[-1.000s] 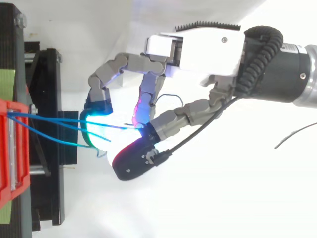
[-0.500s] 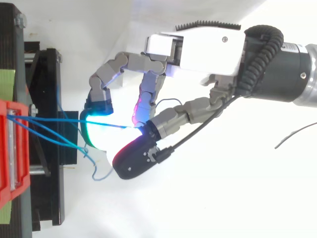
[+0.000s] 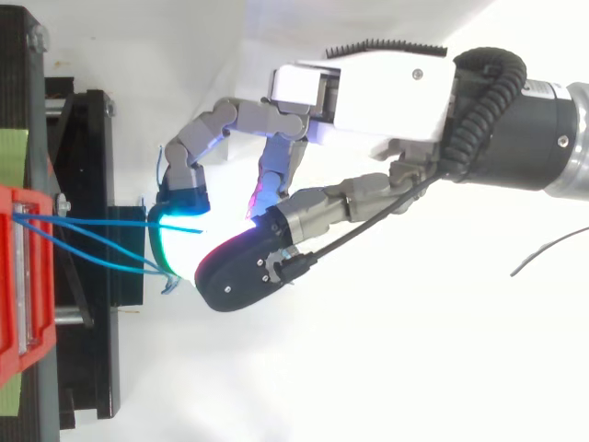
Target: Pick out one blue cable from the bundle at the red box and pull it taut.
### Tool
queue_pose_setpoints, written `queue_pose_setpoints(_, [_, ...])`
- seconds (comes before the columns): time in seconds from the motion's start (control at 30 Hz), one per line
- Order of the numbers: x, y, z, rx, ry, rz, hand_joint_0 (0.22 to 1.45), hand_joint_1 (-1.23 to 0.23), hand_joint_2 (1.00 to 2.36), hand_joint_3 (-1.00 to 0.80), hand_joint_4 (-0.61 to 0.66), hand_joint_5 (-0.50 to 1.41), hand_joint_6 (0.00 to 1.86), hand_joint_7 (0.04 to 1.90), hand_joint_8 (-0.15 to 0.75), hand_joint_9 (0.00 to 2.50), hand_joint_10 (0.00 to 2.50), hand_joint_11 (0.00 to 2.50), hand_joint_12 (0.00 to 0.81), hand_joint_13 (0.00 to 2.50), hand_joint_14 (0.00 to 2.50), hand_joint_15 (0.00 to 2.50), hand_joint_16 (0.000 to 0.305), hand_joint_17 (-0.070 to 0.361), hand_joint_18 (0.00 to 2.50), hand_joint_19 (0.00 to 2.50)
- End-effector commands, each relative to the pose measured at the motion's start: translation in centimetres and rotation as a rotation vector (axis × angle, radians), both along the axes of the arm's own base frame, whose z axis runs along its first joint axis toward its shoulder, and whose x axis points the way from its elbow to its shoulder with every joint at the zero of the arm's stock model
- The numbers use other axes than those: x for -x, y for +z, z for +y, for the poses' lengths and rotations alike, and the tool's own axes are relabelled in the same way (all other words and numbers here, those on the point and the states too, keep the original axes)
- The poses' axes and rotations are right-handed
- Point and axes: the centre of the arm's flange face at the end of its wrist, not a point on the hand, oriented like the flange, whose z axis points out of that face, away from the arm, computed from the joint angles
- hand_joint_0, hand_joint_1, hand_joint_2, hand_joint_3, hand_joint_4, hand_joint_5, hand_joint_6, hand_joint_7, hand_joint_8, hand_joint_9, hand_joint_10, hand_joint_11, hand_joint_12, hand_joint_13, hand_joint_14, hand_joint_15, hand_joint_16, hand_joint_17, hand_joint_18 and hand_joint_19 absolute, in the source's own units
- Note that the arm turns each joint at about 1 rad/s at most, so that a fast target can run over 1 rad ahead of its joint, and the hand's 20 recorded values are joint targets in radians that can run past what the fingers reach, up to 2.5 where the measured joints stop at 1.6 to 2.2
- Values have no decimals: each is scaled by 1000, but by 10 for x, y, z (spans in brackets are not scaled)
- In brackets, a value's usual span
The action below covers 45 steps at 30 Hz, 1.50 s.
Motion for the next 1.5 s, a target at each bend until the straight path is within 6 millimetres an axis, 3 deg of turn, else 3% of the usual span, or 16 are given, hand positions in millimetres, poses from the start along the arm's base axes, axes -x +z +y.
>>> queue_pose_setpoints(0.0, [0, 0, -1, 0, 0, 1, 598, -498, 1006, -436, 23, -80, 818, 1022, 279, 1494, 33, 937, 341, 1305, 25, 693, 50, 112, 1077, 733])
queue_pose_setpoints(0.23, [0, -1, 0, -1, 0, 2, 585, -556, 1018, -255, 33, -89, 828, 1038, 295, 1461, 32, 935, 356, 1297, 26, 690, 52, 116, 1079, 735])
queue_pose_setpoints(0.7, [2, -1, -9, -2, -16, 6, 573, -636, 1018, -227, 80, -113, 852, 1021, 308, 1414, 31, 944, 372, 1275, 25, 671, 56, 125, 1086, 713])
queue_pose_setpoints(1.0, [2, -1, -12, 2, -22, 10, 571, -646, 1016, -265, 93, -122, 868, 1015, 306, 1393, 32, 951, 363, 1262, 27, 688, 54, 122, 1064, 718])
queue_pose_setpoints(1.17, [3, -2, -13, 1, -33, 20, 555, -644, 1008, -404, 105, -123, 872, 989, 306, 1394, 32, 948, 367, 1264, 26, 677, 55, 124, 1072, 715])
queue_pose_setpoints(1.47, [5, -3, -14, 0, -47, 31, 571, -480, 1003, -460, 84, -118, 864, 976, 298, 1412, 31, 935, 364, 1276, 26, 688, 55, 123, 1068, 726])
